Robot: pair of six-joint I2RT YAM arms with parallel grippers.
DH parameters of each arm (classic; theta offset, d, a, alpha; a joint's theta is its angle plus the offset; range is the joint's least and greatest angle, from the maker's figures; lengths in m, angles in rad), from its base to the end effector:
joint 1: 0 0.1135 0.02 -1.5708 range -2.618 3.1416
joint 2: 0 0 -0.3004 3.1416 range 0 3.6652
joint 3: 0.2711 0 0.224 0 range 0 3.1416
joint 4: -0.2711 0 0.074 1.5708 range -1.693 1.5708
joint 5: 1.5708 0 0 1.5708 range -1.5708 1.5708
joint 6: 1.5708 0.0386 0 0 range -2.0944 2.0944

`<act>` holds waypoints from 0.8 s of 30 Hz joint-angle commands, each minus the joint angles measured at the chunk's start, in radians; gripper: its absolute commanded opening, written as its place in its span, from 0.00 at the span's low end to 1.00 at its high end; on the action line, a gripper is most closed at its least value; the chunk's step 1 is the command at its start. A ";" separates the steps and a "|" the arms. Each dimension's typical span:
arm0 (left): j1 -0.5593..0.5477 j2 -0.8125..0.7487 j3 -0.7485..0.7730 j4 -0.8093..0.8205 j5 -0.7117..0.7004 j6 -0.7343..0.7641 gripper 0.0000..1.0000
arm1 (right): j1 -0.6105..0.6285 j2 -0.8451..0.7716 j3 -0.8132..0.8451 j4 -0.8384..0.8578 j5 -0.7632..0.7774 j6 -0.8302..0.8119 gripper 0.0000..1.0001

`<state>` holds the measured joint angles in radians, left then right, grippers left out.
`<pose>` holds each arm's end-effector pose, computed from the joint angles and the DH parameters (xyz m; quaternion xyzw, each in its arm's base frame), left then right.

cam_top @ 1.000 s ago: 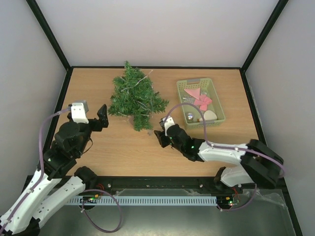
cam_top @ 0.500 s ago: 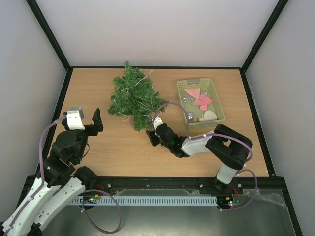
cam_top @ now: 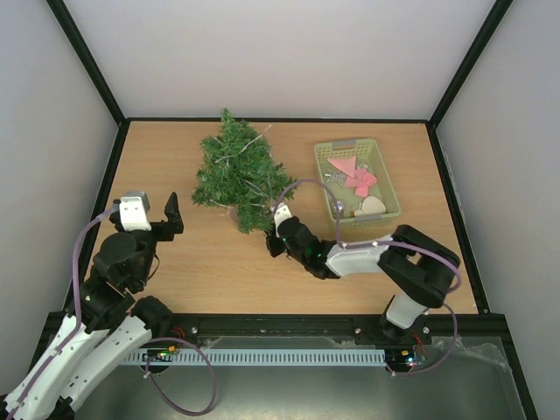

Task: Decorate the small christmas tree
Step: Wrap the decoration item around the Christmas tree.

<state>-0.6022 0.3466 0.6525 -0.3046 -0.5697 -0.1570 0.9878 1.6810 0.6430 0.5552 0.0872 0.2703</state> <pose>0.0379 -0.0008 0.3379 -0.0442 0.7053 -0.0672 0.7043 0.1756 0.2602 0.2044 -0.2790 0.8083 0.2741 0.4400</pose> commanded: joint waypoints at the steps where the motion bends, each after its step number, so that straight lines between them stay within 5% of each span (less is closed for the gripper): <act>1: -0.004 0.003 -0.013 0.028 -0.016 0.016 0.93 | -0.001 -0.152 -0.021 -0.087 0.019 0.081 0.08; 17: -0.005 0.012 -0.012 0.025 0.001 0.013 0.93 | -0.001 -0.430 0.083 -0.481 -0.221 0.334 0.07; 24: -0.004 0.014 -0.013 0.024 0.011 0.014 0.93 | -0.001 -0.473 0.098 -0.448 -0.352 0.516 0.09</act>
<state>-0.6022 0.3561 0.6487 -0.3042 -0.5579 -0.1562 0.9878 1.2392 0.7288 0.1123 -0.1749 0.6460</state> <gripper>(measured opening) 0.931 0.090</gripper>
